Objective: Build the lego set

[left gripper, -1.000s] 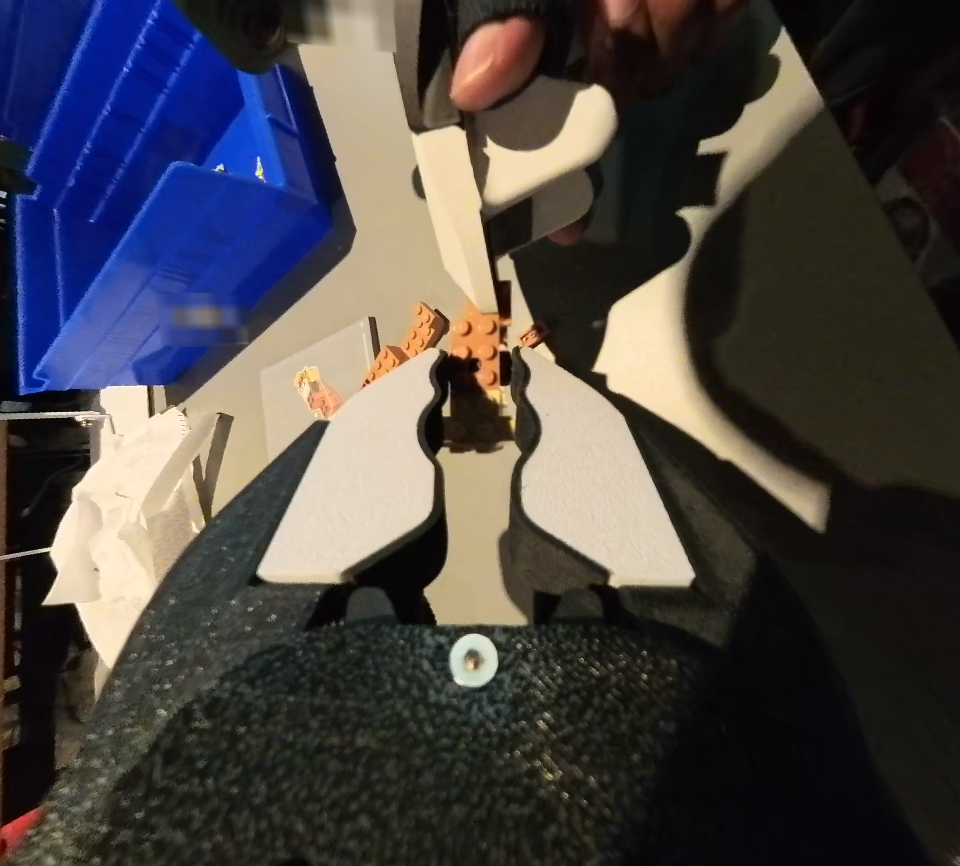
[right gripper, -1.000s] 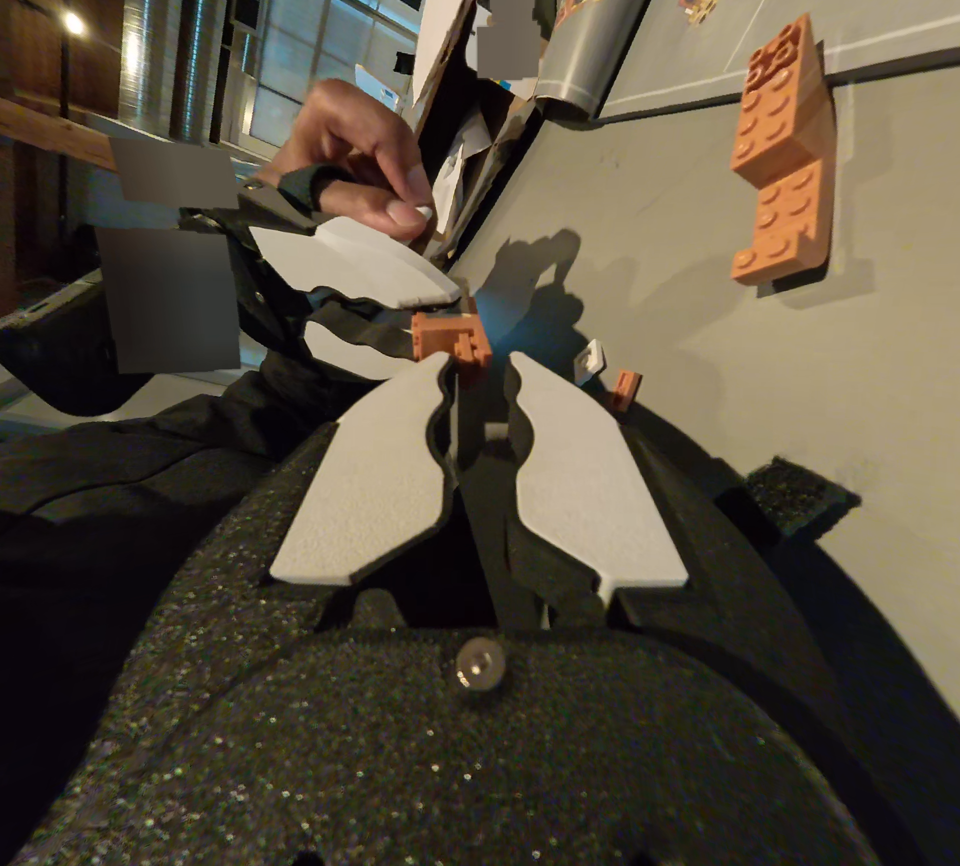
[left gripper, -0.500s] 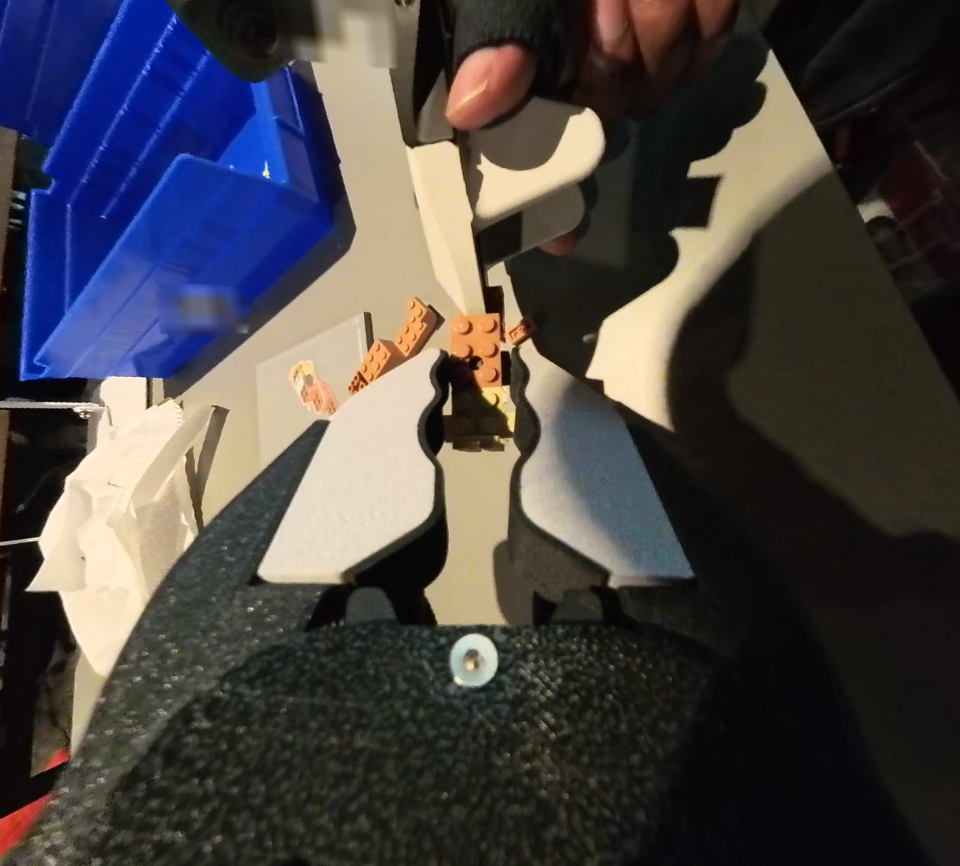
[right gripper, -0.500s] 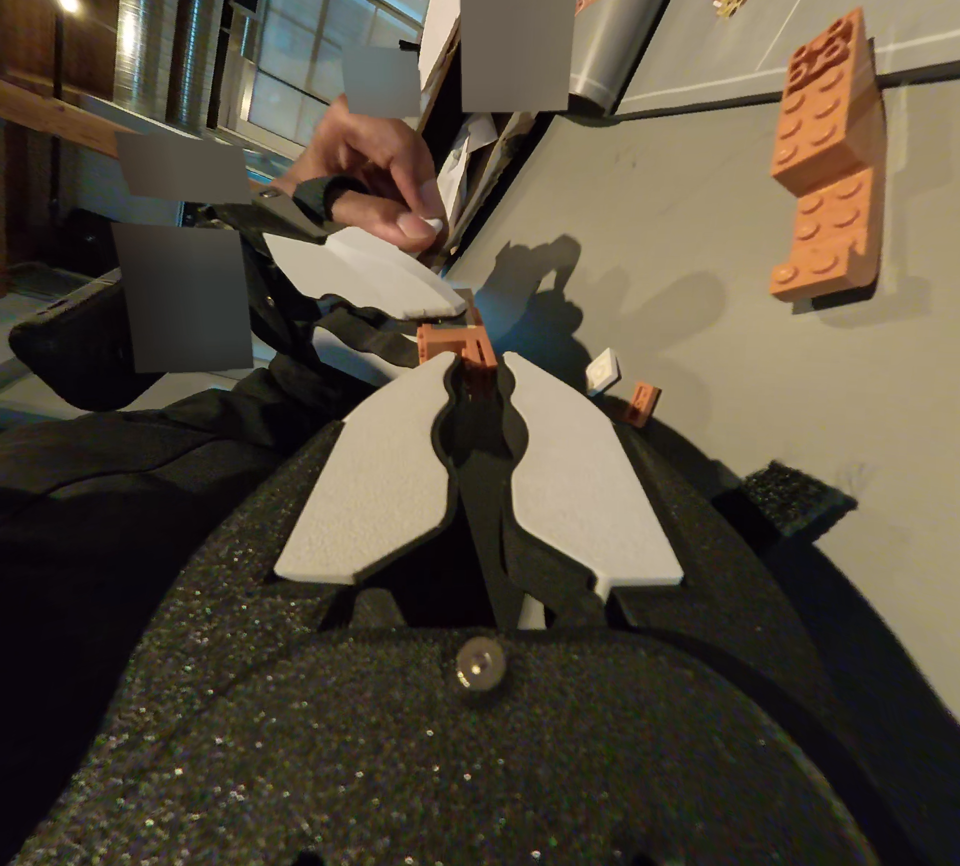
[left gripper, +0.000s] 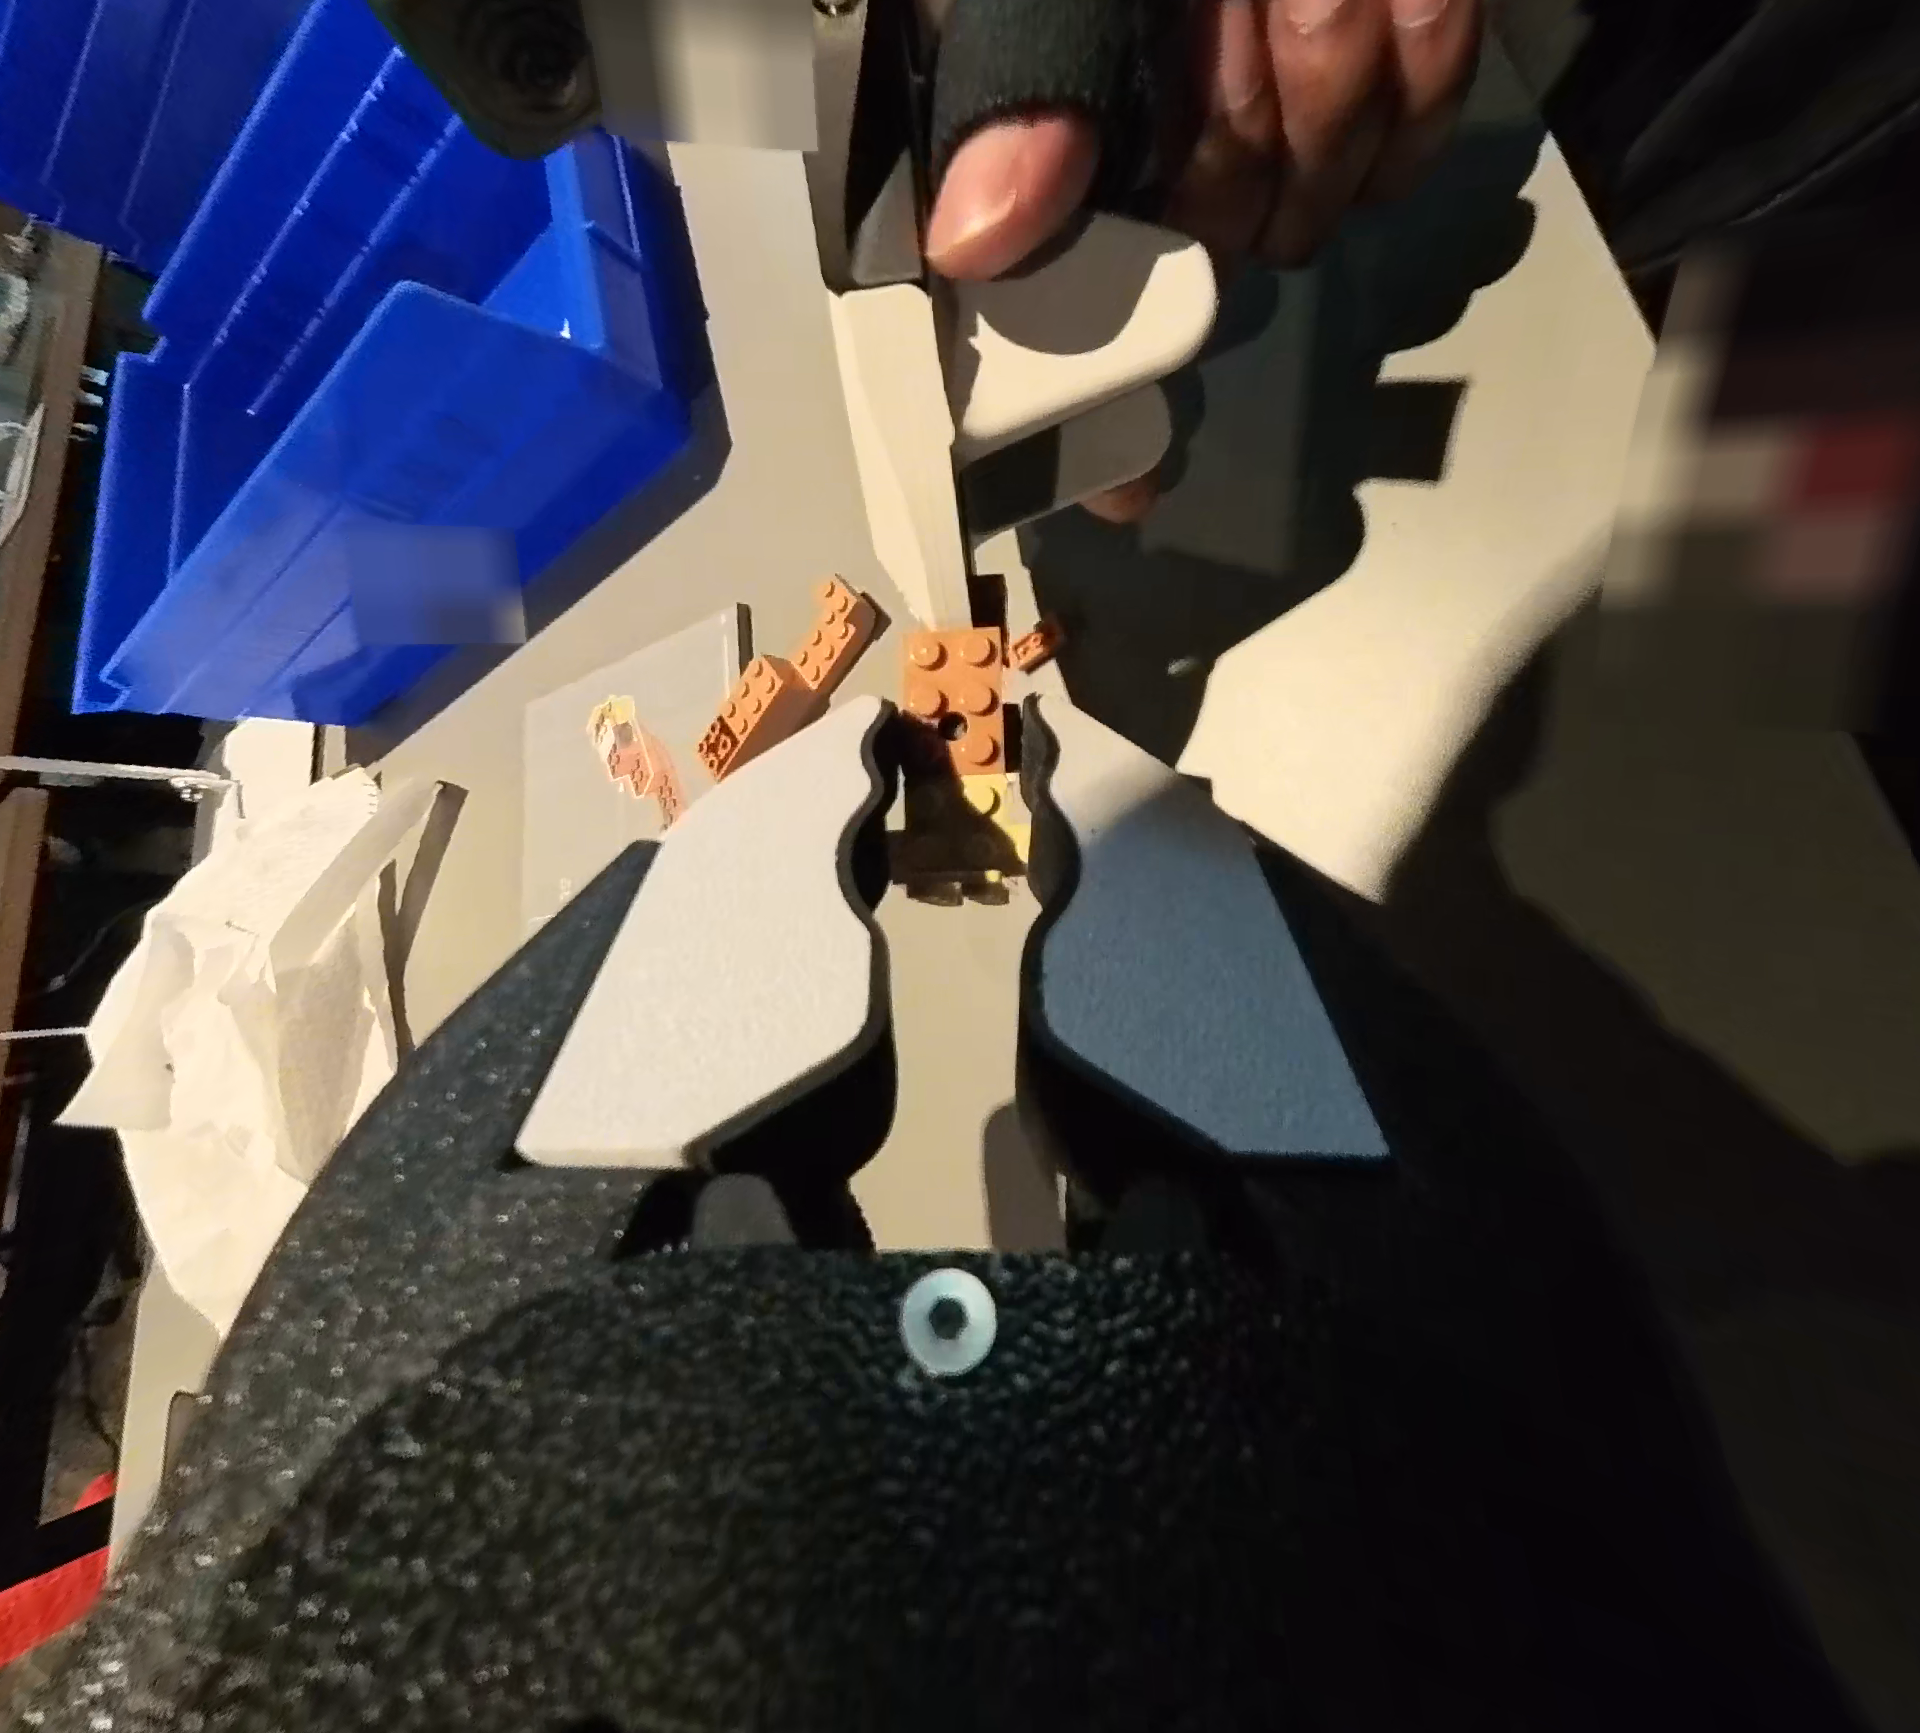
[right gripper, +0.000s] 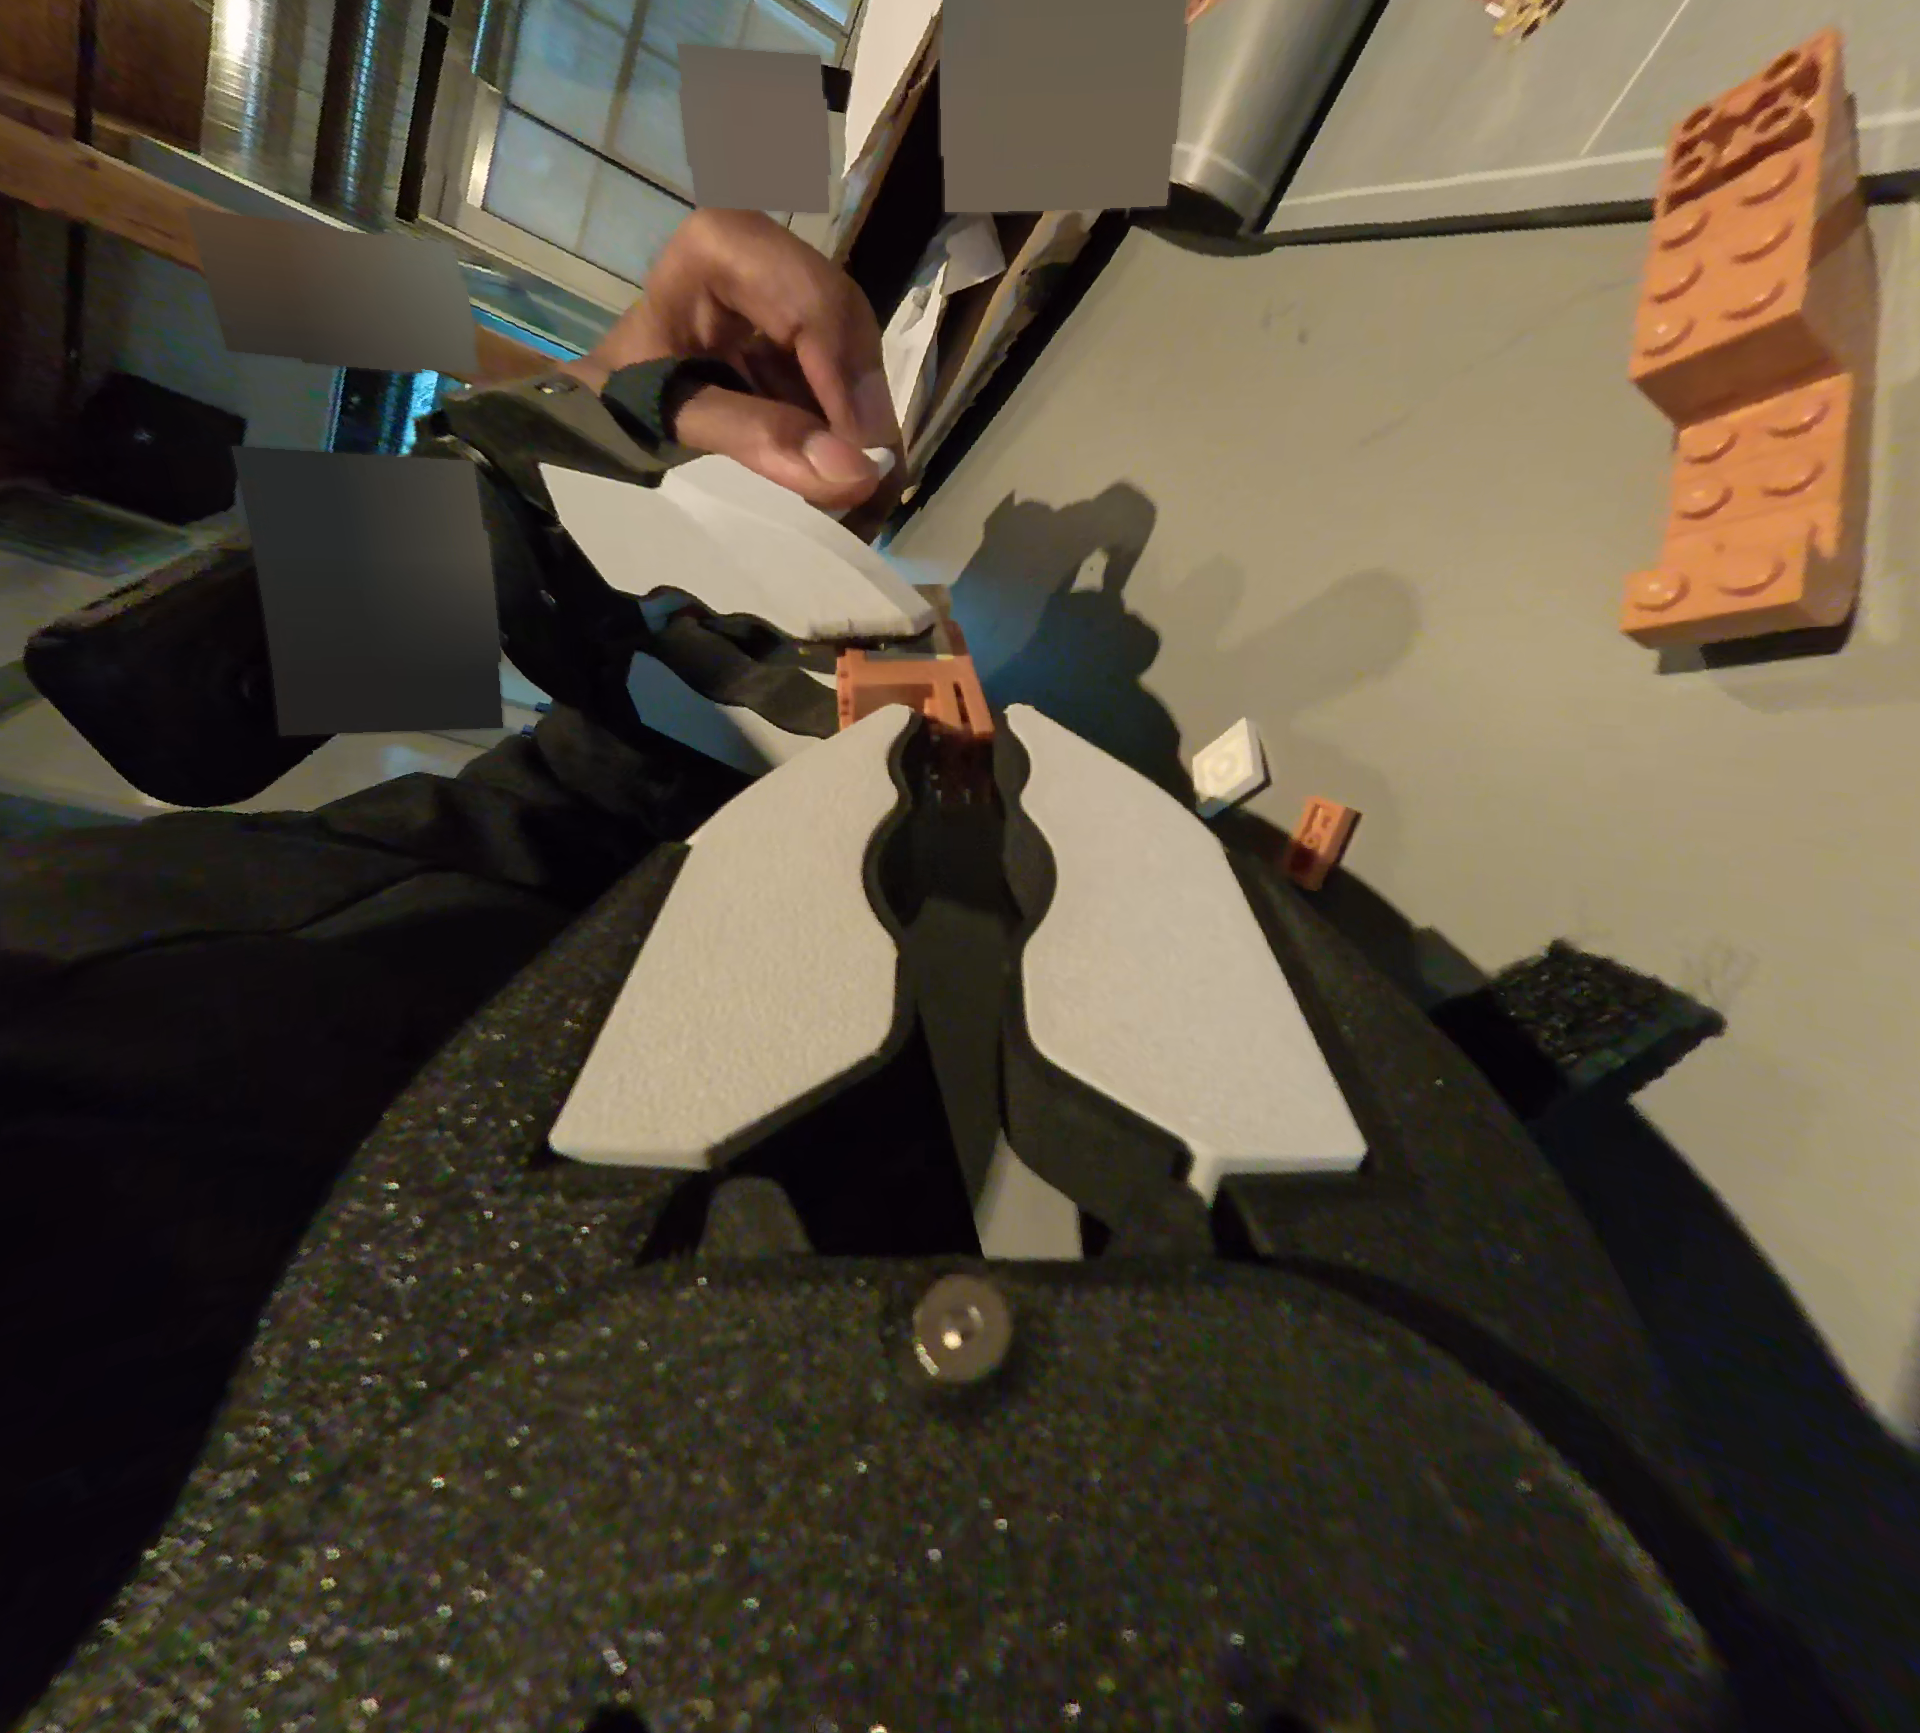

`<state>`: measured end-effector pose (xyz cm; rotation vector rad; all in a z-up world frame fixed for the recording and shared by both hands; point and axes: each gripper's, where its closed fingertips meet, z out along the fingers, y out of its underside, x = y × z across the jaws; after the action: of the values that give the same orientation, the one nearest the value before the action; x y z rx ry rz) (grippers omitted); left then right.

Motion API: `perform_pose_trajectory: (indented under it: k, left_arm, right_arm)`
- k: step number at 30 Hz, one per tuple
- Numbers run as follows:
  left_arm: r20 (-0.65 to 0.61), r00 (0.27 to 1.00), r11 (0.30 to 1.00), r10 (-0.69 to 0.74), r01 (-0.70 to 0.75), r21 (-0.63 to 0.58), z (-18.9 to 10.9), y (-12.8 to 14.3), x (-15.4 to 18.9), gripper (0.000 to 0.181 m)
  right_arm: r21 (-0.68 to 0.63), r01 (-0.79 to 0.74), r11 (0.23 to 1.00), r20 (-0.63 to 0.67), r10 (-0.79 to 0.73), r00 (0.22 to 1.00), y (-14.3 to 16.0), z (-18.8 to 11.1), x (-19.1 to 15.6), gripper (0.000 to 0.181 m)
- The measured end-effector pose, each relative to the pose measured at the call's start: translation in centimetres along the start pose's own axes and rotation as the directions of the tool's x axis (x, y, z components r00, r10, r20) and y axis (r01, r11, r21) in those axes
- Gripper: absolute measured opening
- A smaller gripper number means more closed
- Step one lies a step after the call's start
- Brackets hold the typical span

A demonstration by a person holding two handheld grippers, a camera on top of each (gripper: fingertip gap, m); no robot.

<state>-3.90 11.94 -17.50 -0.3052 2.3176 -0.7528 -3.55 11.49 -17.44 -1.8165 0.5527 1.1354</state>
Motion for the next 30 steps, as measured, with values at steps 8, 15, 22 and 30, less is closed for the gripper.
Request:
perform_pose_trajectory:
  k: [8, 15, 22, 30]
  left_arm:
    - [0.064, 0.998, 0.999, 0.026, -0.027, 0.022, -0.4, -0.6, -0.5, 0.022]
    - [0.212, 0.962, 0.981, 0.174, -0.188, 0.050, -1.3, -2.1, -0.8, 0.021]
    - [0.297, 0.926, 0.961, 0.234, -0.266, 0.072, -1.8, -3.0, -0.9, 0.021]
    - [0.315, 0.920, 0.963, 0.234, -0.264, 0.057, -1.7, -3.2, -0.5, 0.021]
  right_arm:
    - [0.049, 0.141, 0.989, -0.010, -0.141, 0.990, -0.7, -0.4, -1.1, 0.010]
    - [0.055, 0.429, 0.902, -0.094, -0.423, 0.901, -0.8, -1.1, -2.8, 0.009]
    - [0.088, 0.468, 0.879, -0.081, -0.462, 0.883, -0.8, -1.5, -3.6, 0.008]
    - [0.050, 0.513, 0.857, -0.097, -0.507, 0.857, -0.4, -1.6, -3.6, 0.007]
